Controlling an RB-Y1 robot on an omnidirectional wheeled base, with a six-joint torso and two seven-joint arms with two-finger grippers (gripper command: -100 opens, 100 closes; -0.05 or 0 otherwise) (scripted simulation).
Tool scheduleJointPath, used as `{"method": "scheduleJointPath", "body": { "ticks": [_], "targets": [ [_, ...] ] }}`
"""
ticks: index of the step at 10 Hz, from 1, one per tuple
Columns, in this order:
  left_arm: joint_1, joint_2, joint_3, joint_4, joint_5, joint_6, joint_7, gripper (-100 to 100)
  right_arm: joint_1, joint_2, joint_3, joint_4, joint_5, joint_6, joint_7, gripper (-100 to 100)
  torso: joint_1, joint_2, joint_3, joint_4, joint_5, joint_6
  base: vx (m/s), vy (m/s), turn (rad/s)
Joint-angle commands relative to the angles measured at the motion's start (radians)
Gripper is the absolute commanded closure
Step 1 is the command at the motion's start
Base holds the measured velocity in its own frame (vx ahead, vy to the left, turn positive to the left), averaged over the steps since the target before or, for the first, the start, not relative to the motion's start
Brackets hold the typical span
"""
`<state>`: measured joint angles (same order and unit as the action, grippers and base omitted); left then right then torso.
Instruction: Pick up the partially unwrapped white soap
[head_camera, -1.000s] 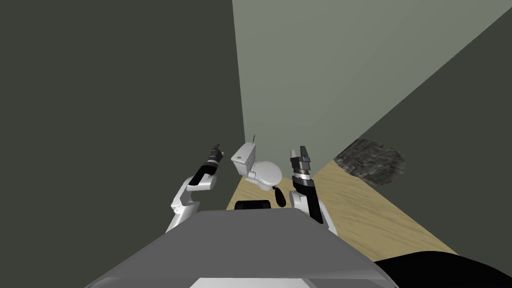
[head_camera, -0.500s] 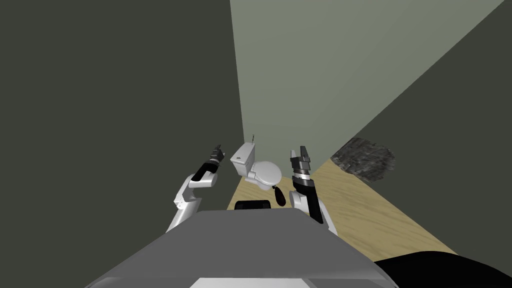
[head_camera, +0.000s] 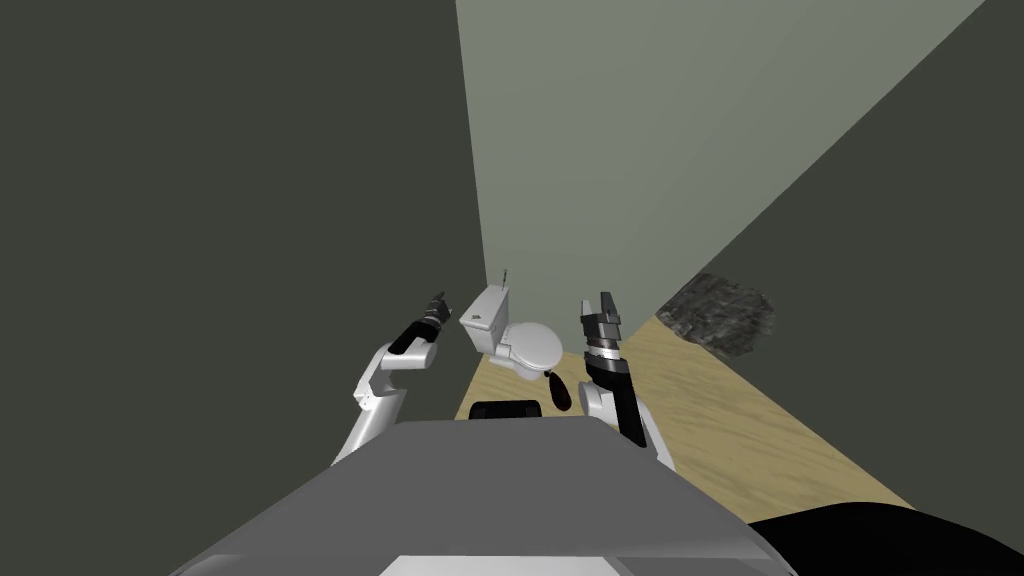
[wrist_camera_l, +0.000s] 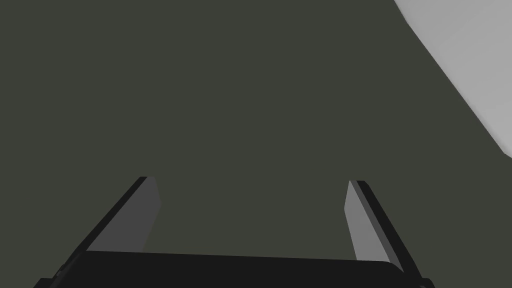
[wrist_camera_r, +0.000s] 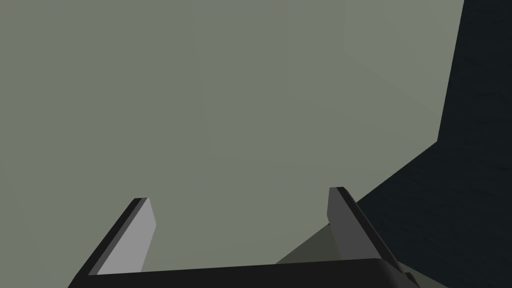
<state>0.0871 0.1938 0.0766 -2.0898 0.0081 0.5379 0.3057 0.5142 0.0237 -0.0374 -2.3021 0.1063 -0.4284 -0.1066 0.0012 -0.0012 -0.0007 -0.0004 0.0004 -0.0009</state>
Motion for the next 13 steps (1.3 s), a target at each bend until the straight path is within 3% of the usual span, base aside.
{"method": "scheduleJointPath", "body": {
  "ticks": [1, 3, 4, 6, 7, 9, 13],
  "targets": [
    [-0.023, -0.003, -0.006, 0.011, 0.005, 0.050, 0.022, -100, 0.000, 0.000, 0.000, 0.000, 0.000, 0.000, 0.000, 0, 0.000, 0.000, 0.000, 0.000, 0.000, 0.000, 0.014, 0.031, -0.109],
    [-0.023, -0.003, -0.006, 0.011, 0.005, 0.098, 0.022, -100, 0.000, 0.000, 0.000, 0.000, 0.000, 0.000, 0.000, 0, 0.001, 0.000, 0.000, 0.000, 0.000, 0.000, 0.014, 0.029, -0.024],
    [-0.051, -0.003, -0.010, 0.024, 0.013, 0.134, 0.043, -100, 0.000, 0.000, 0.000, 0.000, 0.000, 0.000, 0.000, 0, 0.000, 0.000, 0.000, 0.000, 0.000, 0.000, 0.020, 0.028, -0.118],
    [-0.051, -0.003, -0.010, 0.024, 0.013, 0.180, 0.043, -100, 0.000, 0.000, 0.000, 0.000, 0.000, 0.000, 0.000, 0, 0.000, -0.001, -0.001, 0.000, 0.000, 0.000, 0.021, 0.025, -0.014],
    [-0.079, -0.004, -0.016, 0.038, 0.021, 0.216, 0.063, -100, 0.000, 0.000, 0.000, 0.000, 0.000, 0.000, 0.000, 0, 0.000, -0.001, 0.000, 0.000, 0.000, 0.000, 0.015, 0.028, -0.084],
    [-0.079, -0.004, -0.016, 0.038, 0.021, 0.261, 0.063, -100, 0.000, 0.000, 0.000, 0.000, 0.000, 0.000, 0.000, 0, 0.000, -0.001, 0.000, 0.000, 0.000, 0.000, 0.017, 0.026, -0.021],
    [-0.133, -0.007, -0.030, 0.069, 0.040, 0.381, 0.098, -100, 0.000, 0.000, 0.000, 0.000, 0.000, 0.000, 0.000, 0, 0.000, 0.000, 0.000, 0.000, 0.000, 0.000, 0.022, 0.028, -0.039]
  ]
}}
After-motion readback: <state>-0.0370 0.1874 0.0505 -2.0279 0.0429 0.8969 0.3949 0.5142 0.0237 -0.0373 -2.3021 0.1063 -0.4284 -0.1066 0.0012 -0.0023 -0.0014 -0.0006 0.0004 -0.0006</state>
